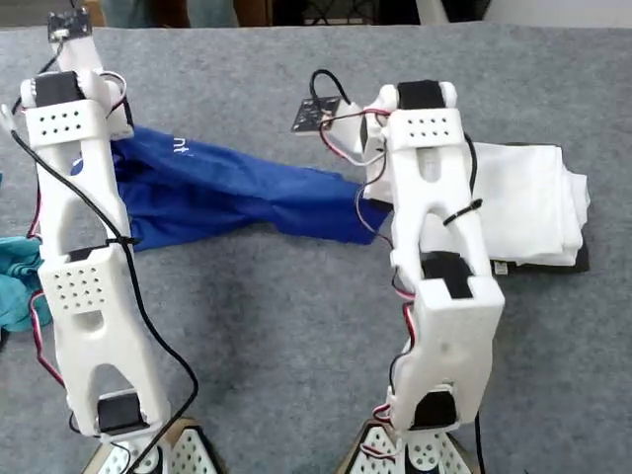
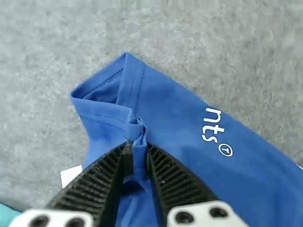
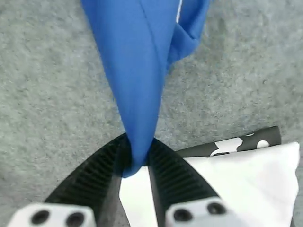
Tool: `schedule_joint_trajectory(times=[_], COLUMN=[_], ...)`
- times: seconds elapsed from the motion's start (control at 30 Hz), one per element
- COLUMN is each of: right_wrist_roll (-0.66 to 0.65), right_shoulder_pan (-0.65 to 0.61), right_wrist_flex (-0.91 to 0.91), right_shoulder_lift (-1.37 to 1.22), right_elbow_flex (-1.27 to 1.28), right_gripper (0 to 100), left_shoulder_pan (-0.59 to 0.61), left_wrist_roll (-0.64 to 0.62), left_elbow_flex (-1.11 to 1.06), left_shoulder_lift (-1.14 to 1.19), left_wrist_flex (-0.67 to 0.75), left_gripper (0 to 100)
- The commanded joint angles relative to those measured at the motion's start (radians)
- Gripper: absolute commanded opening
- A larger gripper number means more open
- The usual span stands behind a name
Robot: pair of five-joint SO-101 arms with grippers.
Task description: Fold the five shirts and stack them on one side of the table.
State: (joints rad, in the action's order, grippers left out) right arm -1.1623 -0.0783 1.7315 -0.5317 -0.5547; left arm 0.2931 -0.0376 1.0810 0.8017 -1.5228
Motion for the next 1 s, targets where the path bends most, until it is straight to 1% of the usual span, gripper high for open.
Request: schedule_joint_trajectory(times=[0.0,0.2,0.3,0.4,0.47,0.63,0.73,0.87,0.97], right_wrist_roll=[0.011,0.011,0.011,0.020,0.075,0.328,0.399,0.482,0.534], right_shoulder_pan=[0.020,0.002,-0.012,-0.014,-0.025,-0.051,-0.054,-0.054,-0.054], right_wrist_flex=[0.031,0.029,0.026,0.000,-0.060,-0.210,-0.250,-0.290,-0.293], right_shoulder_lift=[-0.028,-0.051,-0.054,-0.082,-0.122,-0.268,-0.346,-0.432,-0.479], right_elbow_flex=[-0.108,-0.111,-0.108,-0.117,-0.131,-0.157,-0.171,-0.220,-0.282], right_gripper=[1.4,1.4,1.4,1.4,1.4,1.5,1.5,1.5,1.5], left_shoulder_pan=[-0.002,0.008,0.007,0.010,0.013,0.015,0.008,0.038,0.107], left_wrist_roll=[-0.089,-0.137,-0.138,-0.141,-0.153,-0.150,-0.106,-0.106,-0.150], left_elbow_flex=[0.018,0.018,0.030,0.127,0.202,0.298,0.311,0.278,0.143], left_shoulder_lift=[-0.015,-0.017,-0.020,-0.017,-0.009,-0.012,-0.018,-0.011,-0.020], left_wrist_flex=[0.006,0.006,-0.005,-0.078,-0.126,-0.196,-0.224,-0.239,-0.239], left_gripper=[17,18,18,24,25,25,25,25,25])
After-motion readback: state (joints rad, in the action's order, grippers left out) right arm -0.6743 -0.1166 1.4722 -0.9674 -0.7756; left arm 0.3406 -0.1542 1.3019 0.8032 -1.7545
